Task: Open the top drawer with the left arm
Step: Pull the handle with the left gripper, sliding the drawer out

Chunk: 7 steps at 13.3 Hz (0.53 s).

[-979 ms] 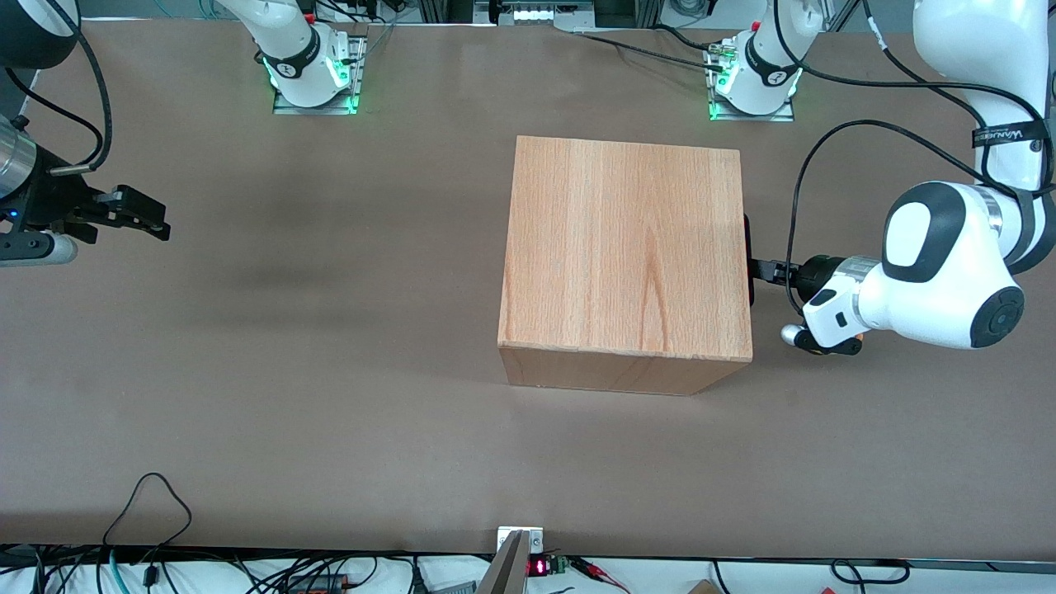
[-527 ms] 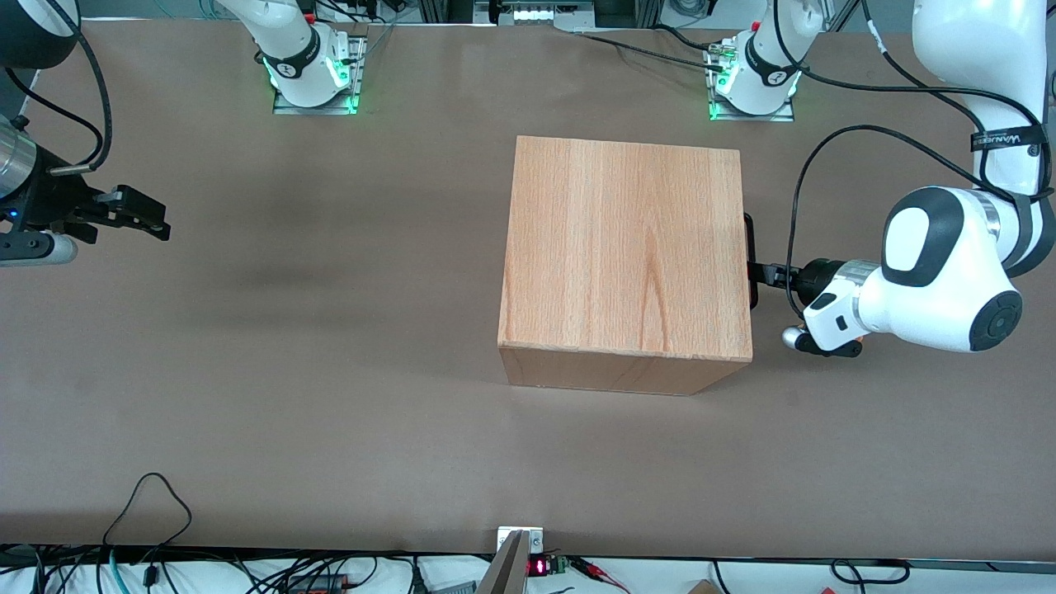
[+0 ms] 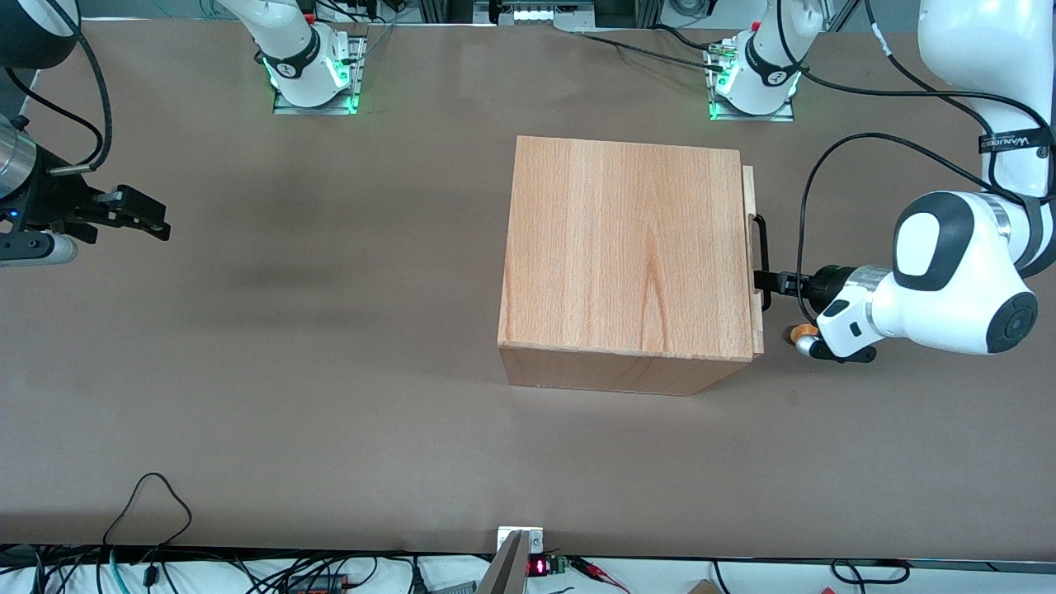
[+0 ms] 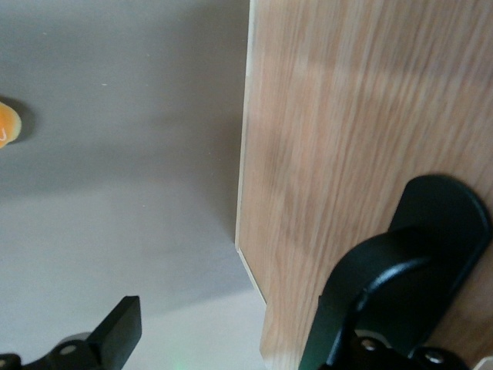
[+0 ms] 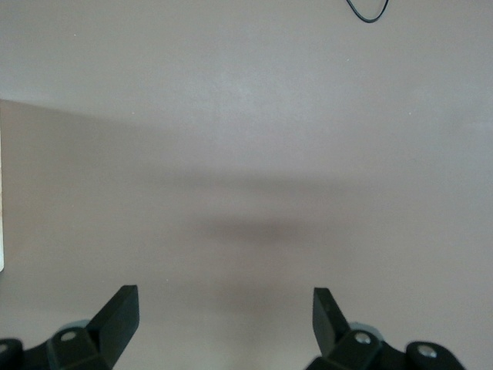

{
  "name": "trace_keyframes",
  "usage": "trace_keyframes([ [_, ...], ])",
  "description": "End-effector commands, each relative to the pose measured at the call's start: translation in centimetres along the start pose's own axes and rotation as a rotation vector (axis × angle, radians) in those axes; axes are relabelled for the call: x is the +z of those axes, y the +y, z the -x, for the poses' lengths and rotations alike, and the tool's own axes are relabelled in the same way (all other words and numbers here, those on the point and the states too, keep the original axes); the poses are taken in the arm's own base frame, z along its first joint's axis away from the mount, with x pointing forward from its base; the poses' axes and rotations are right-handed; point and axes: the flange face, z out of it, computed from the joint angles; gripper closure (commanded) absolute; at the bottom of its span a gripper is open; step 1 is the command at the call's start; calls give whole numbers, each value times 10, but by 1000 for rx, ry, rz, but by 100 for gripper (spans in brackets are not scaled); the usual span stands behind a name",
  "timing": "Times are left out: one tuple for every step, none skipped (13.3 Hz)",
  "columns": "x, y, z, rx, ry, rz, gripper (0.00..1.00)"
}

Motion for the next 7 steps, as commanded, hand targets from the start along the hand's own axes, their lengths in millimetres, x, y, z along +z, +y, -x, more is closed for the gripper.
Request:
trace_keyframes([
  [-4,-36,-13,-29,36,-23,0],
  [-9,-45,-12,-43,43,-18,0],
  [-11,-52,-11,-54,46,-15,0],
  [-15,-59,-10,-64,52,-9,0],
  [-20,-68,-8,-77,59,-3,0],
  [-25,-85,-6,-102,68,4,0],
  [-30,-96,-3,-119,74,11,0],
])
